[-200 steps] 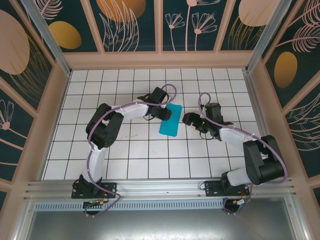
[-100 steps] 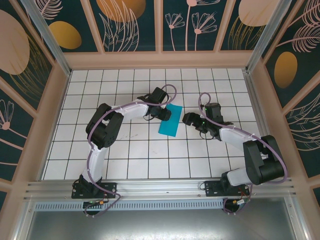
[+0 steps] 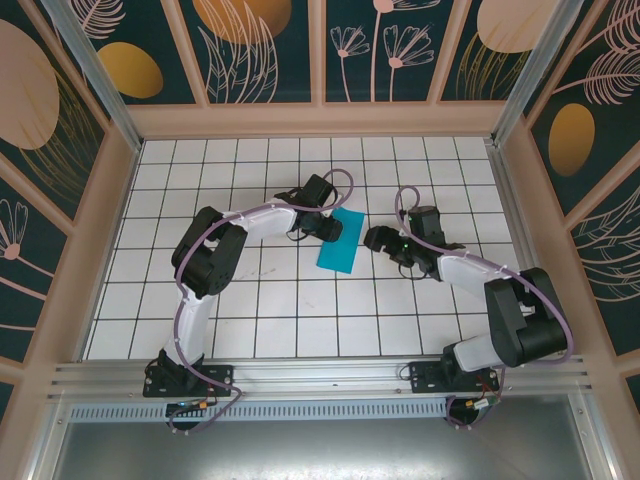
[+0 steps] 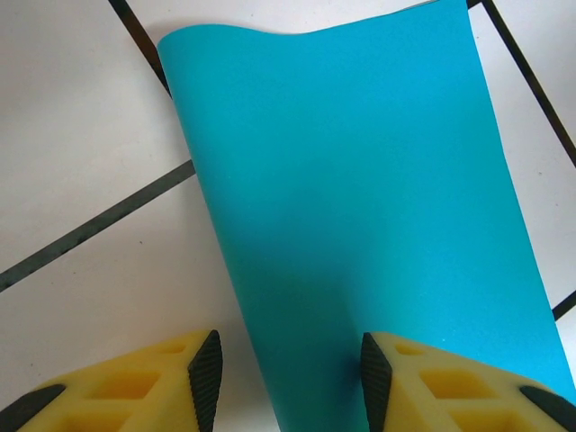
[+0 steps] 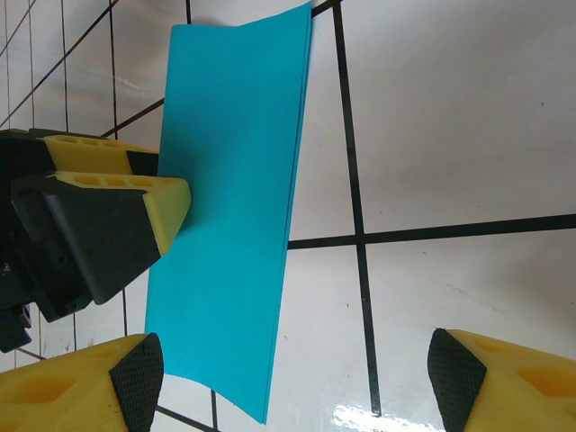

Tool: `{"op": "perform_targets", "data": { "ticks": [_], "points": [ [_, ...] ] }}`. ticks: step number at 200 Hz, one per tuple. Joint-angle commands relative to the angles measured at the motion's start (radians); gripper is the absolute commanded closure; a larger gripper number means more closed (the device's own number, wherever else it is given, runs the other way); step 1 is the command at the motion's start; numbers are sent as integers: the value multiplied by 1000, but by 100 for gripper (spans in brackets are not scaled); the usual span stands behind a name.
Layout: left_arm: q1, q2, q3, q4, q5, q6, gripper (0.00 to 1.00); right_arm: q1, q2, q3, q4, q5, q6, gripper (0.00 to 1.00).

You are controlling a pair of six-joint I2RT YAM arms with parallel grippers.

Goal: Fold a paper plane with a square sheet of paper (fold left side to right side)
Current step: First fold in half a square sheet of paper at the center of the table.

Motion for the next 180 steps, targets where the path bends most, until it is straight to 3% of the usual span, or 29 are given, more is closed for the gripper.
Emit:
{"op": "perform_targets", "data": {
  "ticks": [1, 27, 86, 180],
  "points": [
    [8, 14, -10, -22, 19, 22, 52, 14, 22, 37, 15, -11, -5, 20],
    [9, 15, -8, -21, 17, 22, 51, 16, 37, 43, 37, -16, 13, 21],
    [9, 17, -8, -21, 12, 18, 51, 16, 123, 78, 110, -58, 58, 42],
    [9, 31, 10, -21, 5, -3, 51, 32, 205, 116, 144, -66, 83, 51]
  ]
}}
